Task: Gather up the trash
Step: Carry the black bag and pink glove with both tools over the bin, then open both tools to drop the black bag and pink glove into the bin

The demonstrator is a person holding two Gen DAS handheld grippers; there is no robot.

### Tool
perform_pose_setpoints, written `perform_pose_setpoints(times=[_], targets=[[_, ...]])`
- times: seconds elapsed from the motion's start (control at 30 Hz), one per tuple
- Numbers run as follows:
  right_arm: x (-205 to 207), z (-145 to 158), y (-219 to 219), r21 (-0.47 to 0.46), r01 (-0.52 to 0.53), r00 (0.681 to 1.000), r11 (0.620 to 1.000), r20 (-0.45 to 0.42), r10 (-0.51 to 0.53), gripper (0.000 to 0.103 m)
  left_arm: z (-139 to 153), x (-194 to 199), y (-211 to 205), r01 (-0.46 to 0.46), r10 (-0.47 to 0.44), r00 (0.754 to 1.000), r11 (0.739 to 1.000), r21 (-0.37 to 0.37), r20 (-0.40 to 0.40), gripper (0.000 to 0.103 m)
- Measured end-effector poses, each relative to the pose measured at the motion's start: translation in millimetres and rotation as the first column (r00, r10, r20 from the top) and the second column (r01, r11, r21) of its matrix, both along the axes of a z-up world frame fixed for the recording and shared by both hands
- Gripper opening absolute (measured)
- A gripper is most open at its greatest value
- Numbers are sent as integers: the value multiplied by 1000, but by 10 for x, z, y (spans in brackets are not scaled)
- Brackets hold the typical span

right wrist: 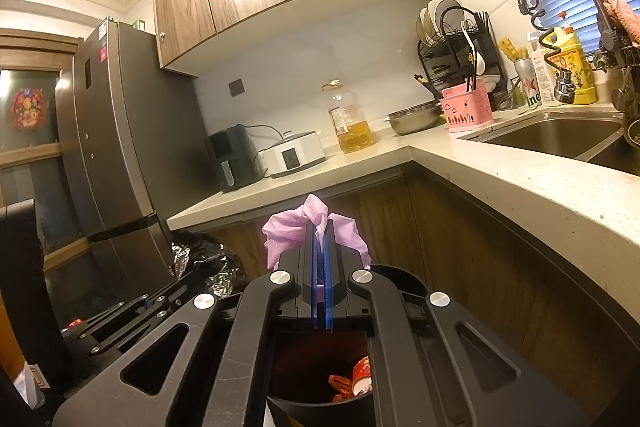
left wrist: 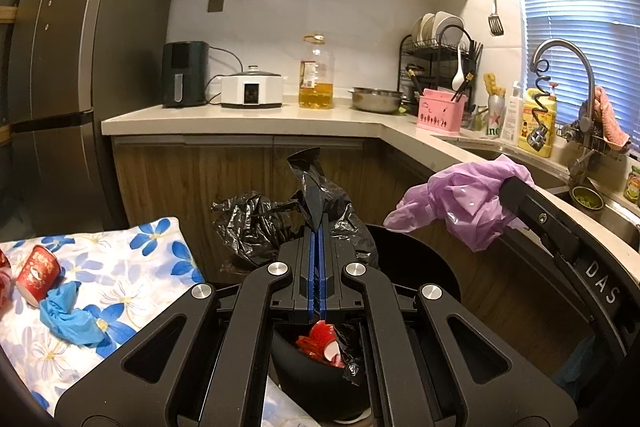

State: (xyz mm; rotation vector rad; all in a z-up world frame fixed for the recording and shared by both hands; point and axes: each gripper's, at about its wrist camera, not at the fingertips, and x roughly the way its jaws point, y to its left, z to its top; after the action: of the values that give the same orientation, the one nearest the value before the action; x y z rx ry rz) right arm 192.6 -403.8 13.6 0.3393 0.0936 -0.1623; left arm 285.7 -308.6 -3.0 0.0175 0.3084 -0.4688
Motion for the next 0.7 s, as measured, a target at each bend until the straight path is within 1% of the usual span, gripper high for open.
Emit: perform_pose_setpoints(times=[0.23,0.3,0.33,0.37,0.4,0.43,0.47,0.5,0.57,0.63,0.7], targets=[[92,-9,-20,-6,-7,1000,1000,0,7,4,-41,88,-50,12,-12,1000,1000,-9,-6,0],[125,-15,-25,-5,-5,1000,1000,1,5,7,-59,110,-77,15,-15,1000,1000,-4,-2,0],[136,-20,-40,-4,-4,1000,1000,1,4,17,-72,126,-87,18,-18,1000,1000,-4,-3,1],[135,-28,-47,-2,-3,1000,1000,1,3,36,-91,146,-100,21,-21,1000,1000,0,-10,4],[133,-37,-63,2,1,1000,1000,1,-1,45,-110,162,-107,23,-23,1000,1000,6,-17,9],[118,-46,-77,6,2,1000,1000,7,-2,51,-135,174,-110,21,-20,1000,1000,14,-20,27],[117,-44,-87,4,9,1000,1000,5,-9,51,-162,180,-108,13,-13,1000,1000,19,-18,49],[113,-44,-98,4,16,1000,1000,2,-16,51,-189,180,-86,7,-6,1000,1000,16,-16,54],[87,-56,-124,13,22,1000,1000,-3,-22,51,-221,188,-39,-3,4,1000,1000,11,-24,62],[64,-70,-128,14,26,1000,1000,-8,-26,51,-253,200,28,-31,31,999,999,11,-35,67],[53,-87,-119,12,29,999,1000,-21,-28,51,-273,208,108,-53,53,997,999,8,-53,68]])
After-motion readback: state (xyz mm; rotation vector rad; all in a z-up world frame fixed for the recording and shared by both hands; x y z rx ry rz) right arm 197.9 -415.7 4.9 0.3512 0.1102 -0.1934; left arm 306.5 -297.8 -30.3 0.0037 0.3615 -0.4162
